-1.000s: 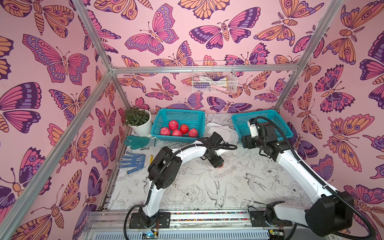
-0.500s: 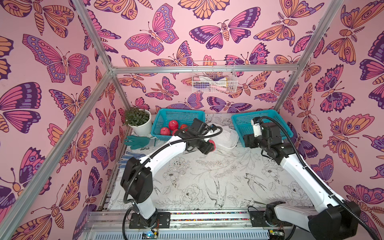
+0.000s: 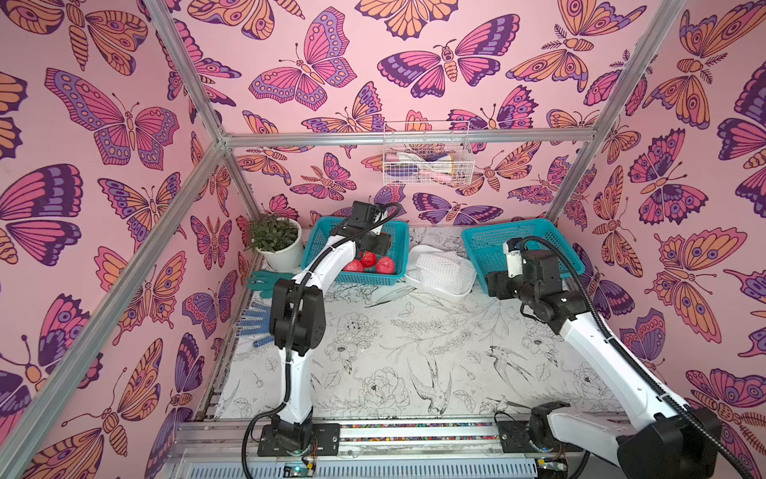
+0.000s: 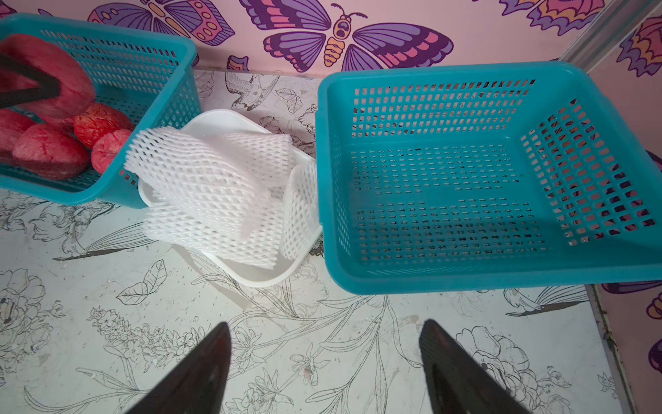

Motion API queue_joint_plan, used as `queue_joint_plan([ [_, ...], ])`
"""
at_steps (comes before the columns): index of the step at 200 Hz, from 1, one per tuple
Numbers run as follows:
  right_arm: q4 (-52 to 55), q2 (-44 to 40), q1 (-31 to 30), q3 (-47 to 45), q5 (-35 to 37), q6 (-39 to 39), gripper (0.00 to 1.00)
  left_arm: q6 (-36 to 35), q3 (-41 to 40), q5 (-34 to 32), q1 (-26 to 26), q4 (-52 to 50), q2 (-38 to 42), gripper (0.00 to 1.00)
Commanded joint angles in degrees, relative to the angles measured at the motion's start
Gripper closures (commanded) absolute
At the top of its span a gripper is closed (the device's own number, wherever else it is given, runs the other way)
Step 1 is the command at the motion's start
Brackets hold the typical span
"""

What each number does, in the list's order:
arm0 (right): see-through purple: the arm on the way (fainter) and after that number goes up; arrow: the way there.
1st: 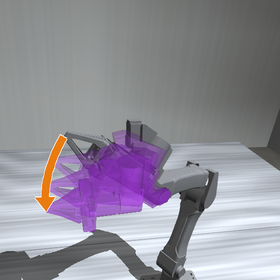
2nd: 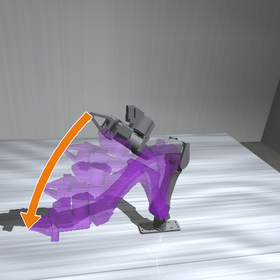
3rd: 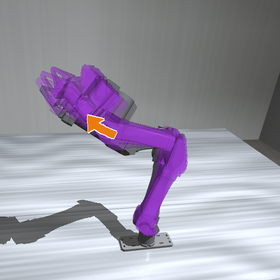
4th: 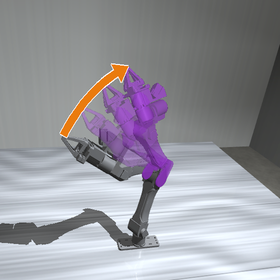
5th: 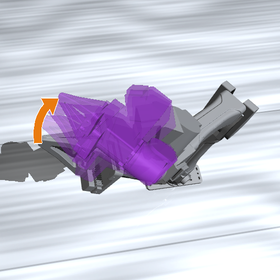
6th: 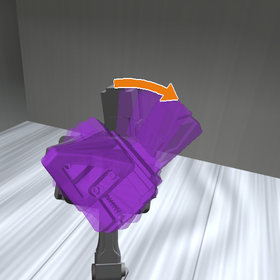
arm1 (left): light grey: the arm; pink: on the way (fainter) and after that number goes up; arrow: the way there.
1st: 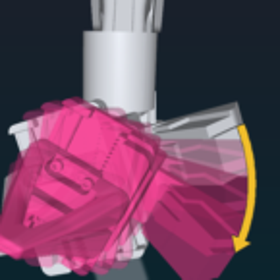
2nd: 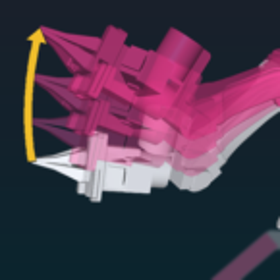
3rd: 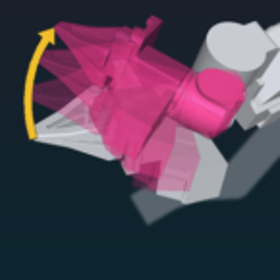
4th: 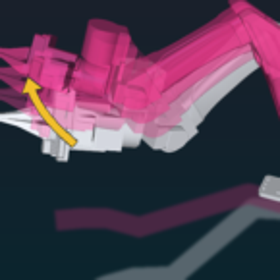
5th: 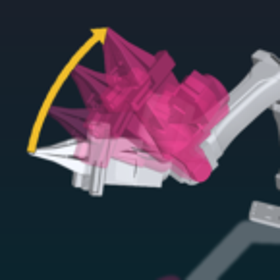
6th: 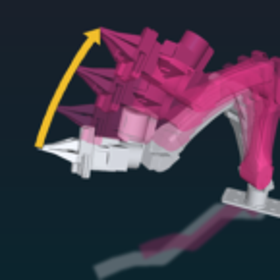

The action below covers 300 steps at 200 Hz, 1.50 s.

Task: Remove foam nets from apples
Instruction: Place the apple in the basket.

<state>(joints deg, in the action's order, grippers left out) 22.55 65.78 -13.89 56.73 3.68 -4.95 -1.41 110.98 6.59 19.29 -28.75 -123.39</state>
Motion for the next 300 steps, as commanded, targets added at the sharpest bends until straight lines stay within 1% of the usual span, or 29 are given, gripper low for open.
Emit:
queue_joint_plan([
  [1, -2.64, 0.03, 0.45, 0.55, -1.04, -1.11, 0.17, 0.61, 6.01, -0.28, -0.52, -0.94, -4.71, 0.55],
  [28, -4.37, 1.69, 0.44, 1.34, -1.15, -0.59, 0.17, -0.26, 15.77, 0.24, -1.01, -3.54, -12.35, 0.55],
  [47, -4.40, 3.83, 0.44, 2.77, -1.39, 0.06, 0.18, -0.78, 23.52, 0.03, -1.10, -7.51, -17.95, 0.54],
  [62, -4.11, 5.69, 0.44, 3.94, -1.49, 0.49, 0.18, -0.77, 26.79, -1.36, -0.92, -9.45, -20.71, 0.54],
  [79, -4.24, 7.50, 0.44, 5.06, -1.70, 0.82, 0.18, -0.98, 27.21, -2.58, -0.76, -9.95, -22.08, 0.54],
  [112, -5.43, 10.09, 0.34, 6.10, -3.47, 1.36, 0.18, -1.95, 27.03, -3.01, -0.31, -11.88, -24.37, 0.54],
  [126, -5.61, 11.05, 0.38, 6.28, -4.03, 1.28, 0.18, -2.94, 28.46, -4.19, 0.04, -13.47, -25.15, 0.54],
  [157, -5.23, 12.57, 0.35, 6.63, -5.24, 0.91, 0.18, -4.12, 29.43, -5.28, -0.04, -15.12, -26.04, 0.48],
  [180, -5.12, 12.71, 0.28, 6.38, -5.19, 0.92, 0.18, -4.13, 31.41, -4.90, 0.04, -19.10, -27.15, 0.47],
  [202, -4.34, 13.27, 0.28, 6.46, -4.64, 1.09, 0.18, -4.39, 31.49, -4.78, 0.22, -21.03, -27.58, 0.46],
  [241, -4.37, 13.29, 0.27, 6.25, -5.00, 0.64, 0.18, -4.48, 32.83, -3.65, 0.27, -21.52, -28.74, 0.39],
  [281, -4.14, 11.20, 0.28, 5.34, -3.03, 0.56, 0.17, -4.00, 34.48, -4.77, 0.38, -21.22, -26.48, 0.23],
  [300, -4.14, 9.94, 0.33, 4.89, -2.36, 0.23, 0.14, -3.53, 34.40, -5.38, 0.32, -19.66, -23.97, 0.18],
])
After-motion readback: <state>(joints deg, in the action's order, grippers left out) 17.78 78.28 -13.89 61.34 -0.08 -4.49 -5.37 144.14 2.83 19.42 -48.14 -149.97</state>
